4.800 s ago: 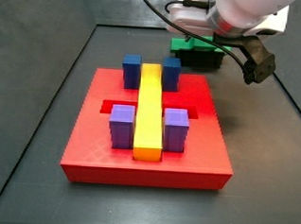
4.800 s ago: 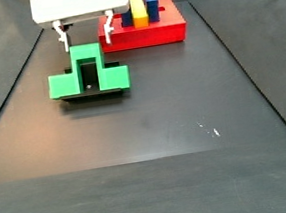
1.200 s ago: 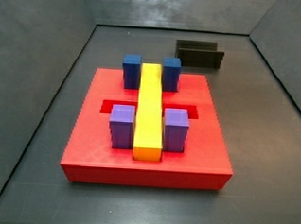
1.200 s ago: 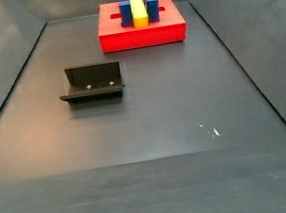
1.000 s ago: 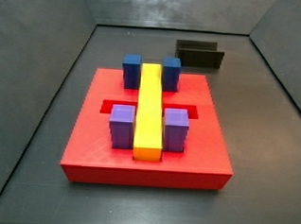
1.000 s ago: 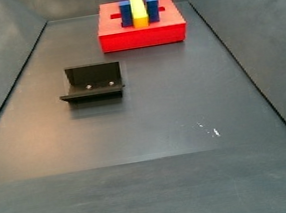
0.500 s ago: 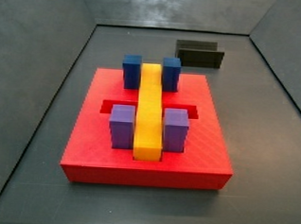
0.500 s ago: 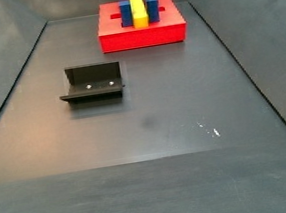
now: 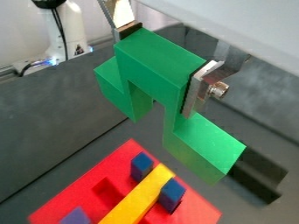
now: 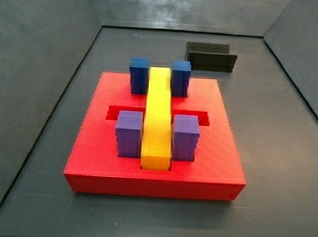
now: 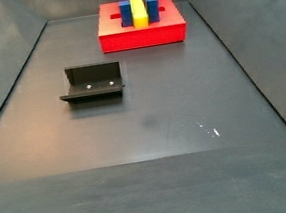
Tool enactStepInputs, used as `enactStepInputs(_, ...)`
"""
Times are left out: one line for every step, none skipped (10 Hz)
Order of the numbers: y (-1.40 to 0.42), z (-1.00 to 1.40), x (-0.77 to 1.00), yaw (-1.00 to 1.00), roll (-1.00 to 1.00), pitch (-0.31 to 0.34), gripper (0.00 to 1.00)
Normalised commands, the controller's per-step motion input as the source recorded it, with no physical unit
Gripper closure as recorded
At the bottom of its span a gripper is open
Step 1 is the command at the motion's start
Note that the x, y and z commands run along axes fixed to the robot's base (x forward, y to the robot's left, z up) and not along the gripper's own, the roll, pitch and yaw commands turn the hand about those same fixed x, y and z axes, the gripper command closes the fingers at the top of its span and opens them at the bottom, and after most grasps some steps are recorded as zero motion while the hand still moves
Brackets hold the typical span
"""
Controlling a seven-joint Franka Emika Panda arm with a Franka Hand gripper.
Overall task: Pick up the green object. Move up. Place the green object on the fixture. Regrasp the green object. Move to above the board. Insert the green object.
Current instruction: Move to above the board, then insert the green object.
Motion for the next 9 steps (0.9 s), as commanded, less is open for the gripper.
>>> enactStepInputs(0.01, 0.01, -0.08, -0.01, -0.49, -0.071, 1.0)
enactStepInputs(0.01, 0.01, -0.07, -0.01, -0.33, -0.068, 1.0)
enactStepInputs(0.01, 0.0, -0.05, -0.01, -0.23, -0.058, 1.0)
enactStepInputs(0.0, -0.01, 0.02, 0.0, 0.0, 0.0, 1.0)
enactStepInputs(0.0, -0.03, 0.02, 0.0, 0.0, 0.0, 1.0)
enactStepInputs(-0.04, -0.09, 0.1, 0.0, -0.04, -0.034, 1.0)
enactStepInputs(0.0, -0.34, 0.11, -0.15, -0.26, -0.253, 1.0)
enactStepInputs(0.0, -0.3, 0.27, -0.19, -0.37, -0.249, 1.0)
enactStepInputs(0.0, -0.25, 0.05, -0.39, -0.41, -0.186, 1.0)
